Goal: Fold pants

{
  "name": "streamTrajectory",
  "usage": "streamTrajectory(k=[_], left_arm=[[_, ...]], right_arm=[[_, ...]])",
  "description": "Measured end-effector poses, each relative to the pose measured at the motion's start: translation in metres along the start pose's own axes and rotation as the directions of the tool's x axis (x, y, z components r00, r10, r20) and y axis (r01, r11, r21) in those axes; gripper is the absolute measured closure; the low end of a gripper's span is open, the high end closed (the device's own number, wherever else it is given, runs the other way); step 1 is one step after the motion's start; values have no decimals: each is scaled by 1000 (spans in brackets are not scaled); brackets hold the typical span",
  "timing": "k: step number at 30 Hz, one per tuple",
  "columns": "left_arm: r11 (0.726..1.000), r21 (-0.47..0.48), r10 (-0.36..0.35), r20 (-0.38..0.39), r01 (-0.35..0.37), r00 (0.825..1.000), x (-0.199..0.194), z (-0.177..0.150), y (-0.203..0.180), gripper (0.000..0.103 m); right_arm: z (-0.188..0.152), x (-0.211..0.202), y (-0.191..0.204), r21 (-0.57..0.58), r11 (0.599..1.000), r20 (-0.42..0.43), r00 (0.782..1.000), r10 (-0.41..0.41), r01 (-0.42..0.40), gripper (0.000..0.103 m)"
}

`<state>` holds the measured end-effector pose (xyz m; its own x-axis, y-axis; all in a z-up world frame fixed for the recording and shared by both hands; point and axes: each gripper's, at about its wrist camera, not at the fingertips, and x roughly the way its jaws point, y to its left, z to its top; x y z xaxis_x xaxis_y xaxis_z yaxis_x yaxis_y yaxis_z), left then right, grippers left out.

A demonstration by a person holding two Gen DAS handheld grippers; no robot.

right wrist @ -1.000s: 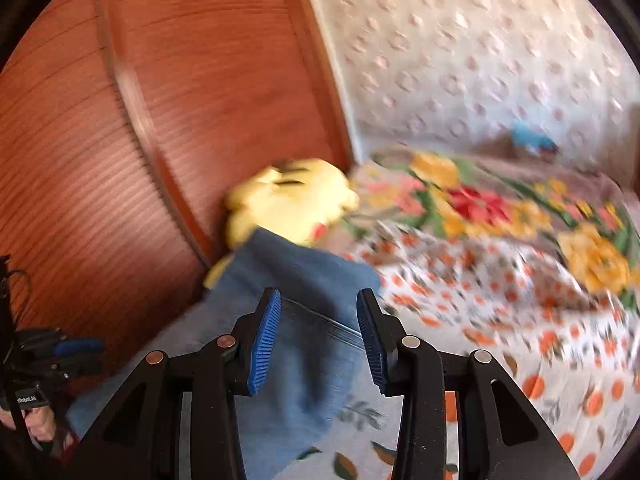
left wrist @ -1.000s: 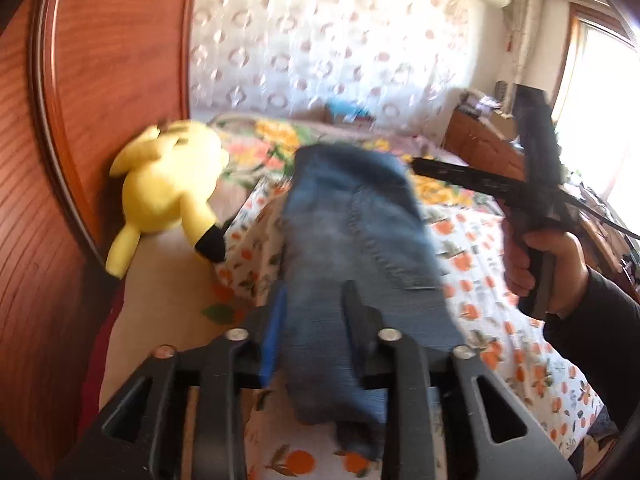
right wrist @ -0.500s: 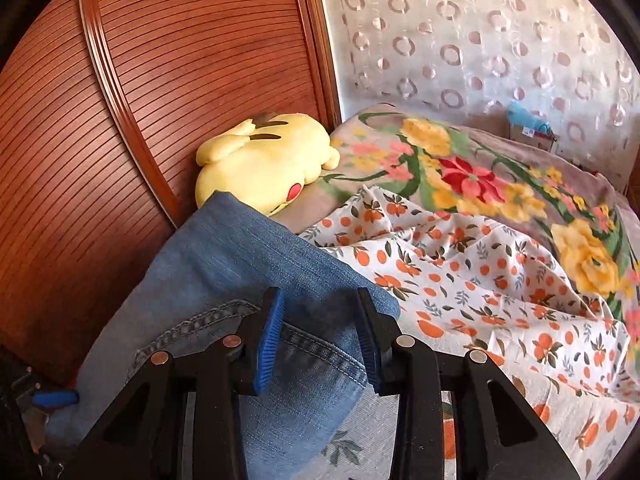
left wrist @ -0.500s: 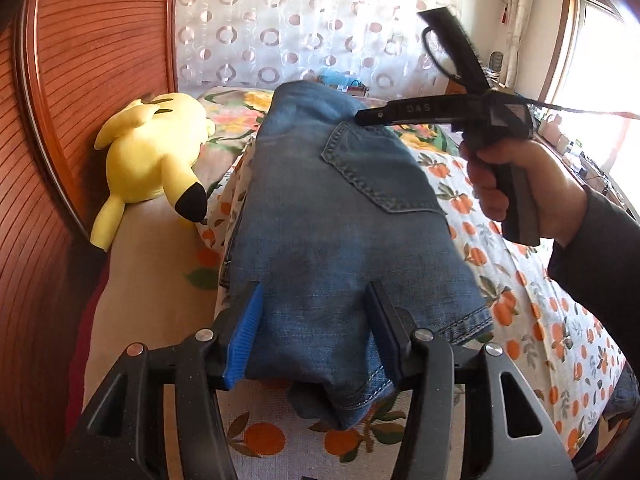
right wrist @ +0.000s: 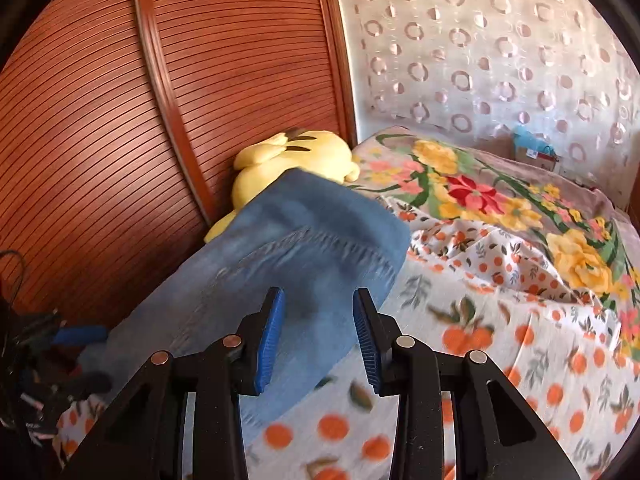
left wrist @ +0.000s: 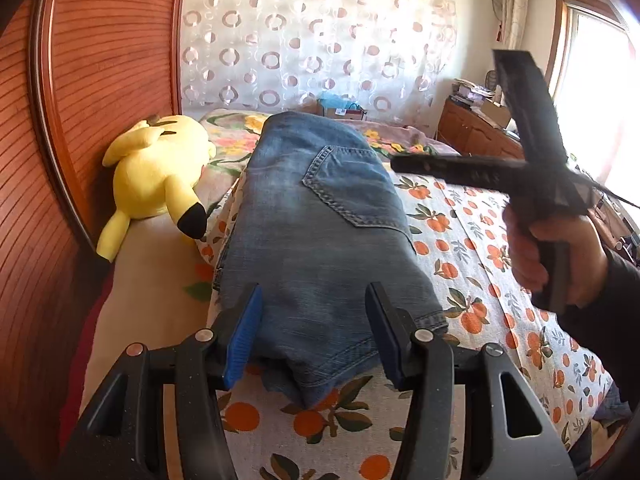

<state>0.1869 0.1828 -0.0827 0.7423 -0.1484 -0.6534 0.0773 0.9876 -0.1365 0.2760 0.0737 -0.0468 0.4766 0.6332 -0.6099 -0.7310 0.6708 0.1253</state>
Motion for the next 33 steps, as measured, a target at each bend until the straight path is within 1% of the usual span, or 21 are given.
streamTrajectory(k=[2,5,7,11,15,18,21,23,24,26,27,28,31,33], left_arm=[[1000,-2,6,3,-6,1000,-2,0,-1,49],[999,6,40,-1,-40,999,-3,-3,-2,49],[999,-3,42,-4,-42,999,-5,-6,-1,49],[998,4,56,-1,-56,998,-9,-9,-3,49],[997,14,71,7,-71,997,-18,-9,-9,49],[996,28,80,23,-81,997,-25,-9,-16,49],[996,40,73,39,-74,997,-31,-8,-27,48],[996,54,68,50,-71,996,-34,-7,-36,44],[996,64,65,59,-69,996,-35,-6,-42,39],[994,81,62,72,-68,995,-37,-5,-53,36],[994,90,60,76,-67,995,-38,-4,-59,30],[993,100,54,83,-63,995,-38,-3,-66,27],[991,123,33,99,-45,995,-37,0,-87,25],[991,132,6,103,-19,995,-36,2,-101,20]], right_arm=[[-8,-4,4,10,999,-13,999,30,-30,66],[-23,-14,17,-8,998,-24,998,54,-55,66],[-31,-13,21,-20,998,-39,997,66,-67,66],[-43,-6,21,-28,998,-48,997,56,-57,66],[-43,-12,18,1,999,-49,997,54,-54,66],[-47,-30,19,-9,999,-42,998,39,-39,66],[-53,-54,21,-5,1000,-20,1000,22,-22,66],[-60,-73,18,9,1000,-3,1000,11,-11,66],[-64,-84,16,17,1000,6,1000,1,-1,66],[-73,-104,12,26,1000,24,1000,-15,14,66],[-78,-113,9,30,999,31,999,-27,26,66],[-83,-122,6,35,999,36,998,-42,41,66],[-100,-148,-2,52,995,45,996,-82,79,66],[-111,-165,-6,64,992,53,992,-112,109,66]])
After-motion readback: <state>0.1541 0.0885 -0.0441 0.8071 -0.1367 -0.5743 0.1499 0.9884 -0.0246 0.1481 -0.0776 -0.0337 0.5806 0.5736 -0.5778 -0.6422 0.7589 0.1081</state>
